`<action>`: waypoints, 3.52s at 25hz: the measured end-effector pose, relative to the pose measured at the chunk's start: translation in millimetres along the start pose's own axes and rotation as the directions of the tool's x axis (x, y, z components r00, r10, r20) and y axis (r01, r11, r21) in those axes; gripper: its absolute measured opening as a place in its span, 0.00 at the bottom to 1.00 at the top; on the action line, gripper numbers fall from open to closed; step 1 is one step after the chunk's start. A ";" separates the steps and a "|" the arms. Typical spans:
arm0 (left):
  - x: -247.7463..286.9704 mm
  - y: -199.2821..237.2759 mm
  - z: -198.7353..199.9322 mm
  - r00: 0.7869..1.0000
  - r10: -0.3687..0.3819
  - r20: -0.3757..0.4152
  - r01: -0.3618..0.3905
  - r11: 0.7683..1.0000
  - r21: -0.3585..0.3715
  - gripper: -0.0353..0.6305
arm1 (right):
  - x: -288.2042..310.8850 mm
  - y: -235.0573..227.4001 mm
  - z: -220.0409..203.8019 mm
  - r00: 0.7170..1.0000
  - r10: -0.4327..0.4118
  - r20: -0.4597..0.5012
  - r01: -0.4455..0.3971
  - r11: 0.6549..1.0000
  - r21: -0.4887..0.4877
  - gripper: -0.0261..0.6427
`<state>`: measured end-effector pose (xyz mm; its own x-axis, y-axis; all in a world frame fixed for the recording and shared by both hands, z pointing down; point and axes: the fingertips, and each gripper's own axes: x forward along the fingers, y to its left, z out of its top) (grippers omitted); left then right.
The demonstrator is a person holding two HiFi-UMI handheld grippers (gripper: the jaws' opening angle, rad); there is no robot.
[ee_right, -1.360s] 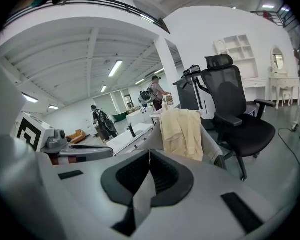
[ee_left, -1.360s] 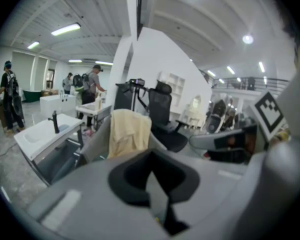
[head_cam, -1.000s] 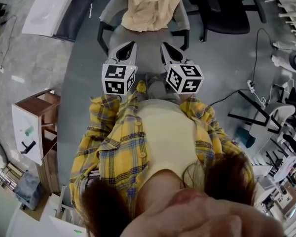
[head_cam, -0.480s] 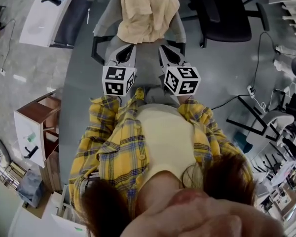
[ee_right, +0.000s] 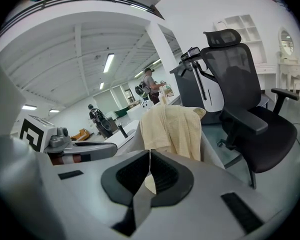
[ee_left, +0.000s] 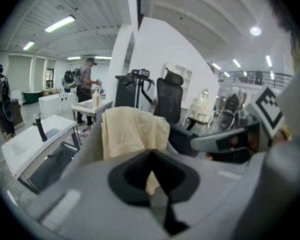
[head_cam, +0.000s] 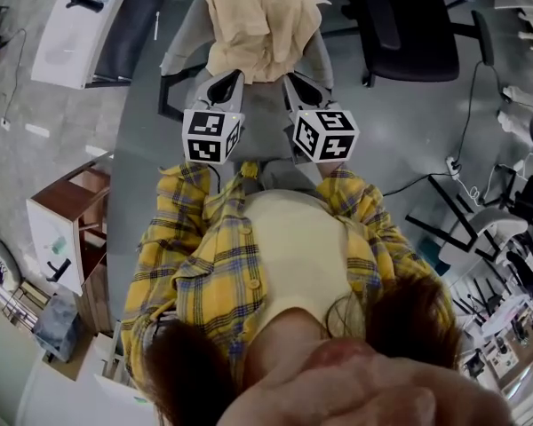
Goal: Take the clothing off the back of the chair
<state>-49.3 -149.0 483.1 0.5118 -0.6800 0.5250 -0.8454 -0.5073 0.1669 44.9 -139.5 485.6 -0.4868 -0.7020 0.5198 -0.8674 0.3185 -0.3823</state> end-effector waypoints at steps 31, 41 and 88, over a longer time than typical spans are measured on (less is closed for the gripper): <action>91.1 90.6 -2.9 0.989 0.139 -0.056 -0.138 0.990 0.022 0.10 | 73.9 -99.7 23.2 0.980 -0.199 0.012 0.199 0.978 -0.066 0.16; 97.9 111.9 -8.1 0.982 0.178 -0.069 -0.178 0.984 0.013 0.17 | 98.4 -116.7 26.3 0.973 -0.231 0.014 0.231 0.971 -0.063 0.35; 148.0 128.7 11.1 0.984 0.174 -0.038 -0.173 0.985 0.014 0.11 | 167.8 -79.7 37.7 0.985 -0.171 -0.018 0.167 0.978 -0.123 0.08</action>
<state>-80.6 -320.8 573.0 0.3509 -0.7372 0.5775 -0.9190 -0.3894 0.0614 36.3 -306.7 574.5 -0.3336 -0.7342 0.5914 -0.9425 0.2726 -0.1932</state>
